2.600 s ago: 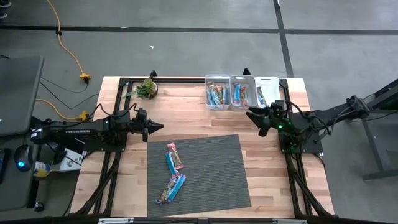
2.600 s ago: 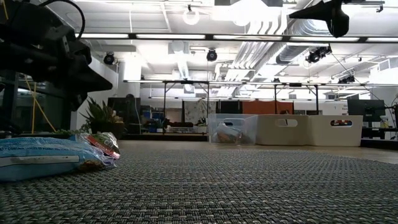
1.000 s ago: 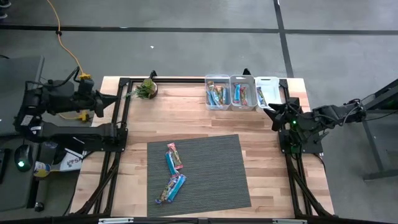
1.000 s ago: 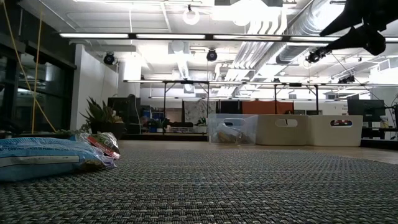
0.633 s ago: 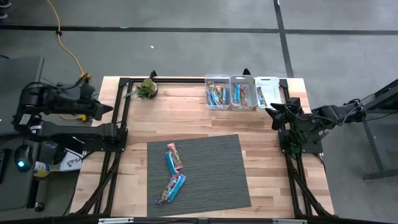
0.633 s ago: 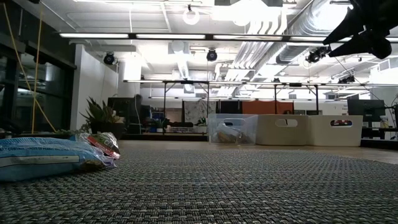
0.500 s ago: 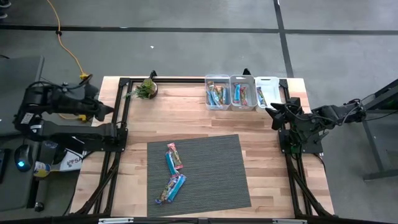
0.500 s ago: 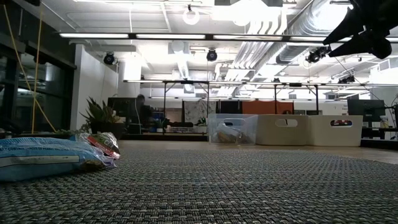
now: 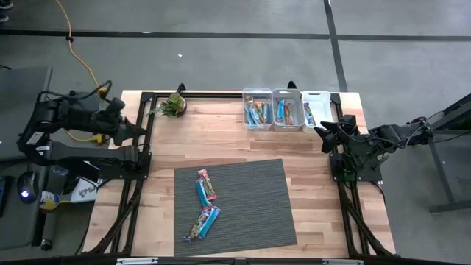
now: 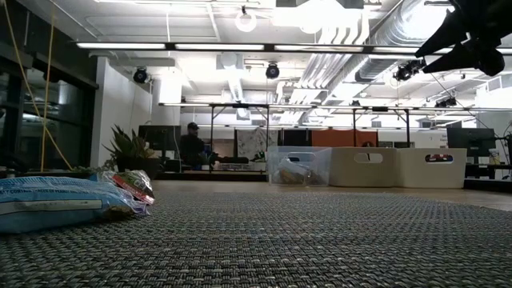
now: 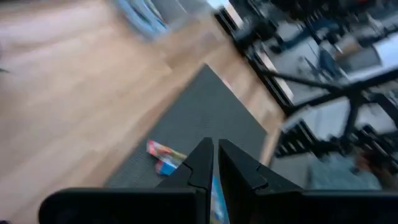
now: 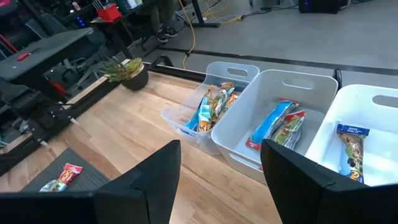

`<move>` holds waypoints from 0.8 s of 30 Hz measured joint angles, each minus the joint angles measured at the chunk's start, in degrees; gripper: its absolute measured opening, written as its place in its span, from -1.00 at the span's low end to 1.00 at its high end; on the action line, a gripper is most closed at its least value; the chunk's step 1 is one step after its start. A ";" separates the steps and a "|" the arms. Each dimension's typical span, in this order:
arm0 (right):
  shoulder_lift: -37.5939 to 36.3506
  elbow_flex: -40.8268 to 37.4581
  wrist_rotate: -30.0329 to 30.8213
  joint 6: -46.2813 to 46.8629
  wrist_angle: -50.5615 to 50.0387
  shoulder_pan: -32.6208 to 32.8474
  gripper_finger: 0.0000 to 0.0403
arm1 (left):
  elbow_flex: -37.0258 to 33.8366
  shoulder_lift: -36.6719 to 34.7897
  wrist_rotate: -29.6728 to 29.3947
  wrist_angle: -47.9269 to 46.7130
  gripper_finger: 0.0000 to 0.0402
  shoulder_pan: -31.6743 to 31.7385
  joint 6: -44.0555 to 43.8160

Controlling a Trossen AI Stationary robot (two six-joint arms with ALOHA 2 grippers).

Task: Pick and place Granola Bars by type
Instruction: Put the blue granola bar into the white bin

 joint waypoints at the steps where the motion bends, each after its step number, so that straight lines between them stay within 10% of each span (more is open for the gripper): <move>1: 0.00 0.00 -0.03 0.00 0.02 0.00 0.04 | 0.00 0.61 1.88 0.30 -0.87 -0.02 -0.02; 15: 0.00 0.00 -1.48 -0.07 0.04 -0.01 0.04 | 0.00 8.61 17.24 2.42 -0.87 -1.41 -3.63; 24: 0.00 0.00 -1.60 -0.11 -0.09 -0.02 0.04 | -0.02 14.39 3.79 2.47 -0.87 -27.02 -16.68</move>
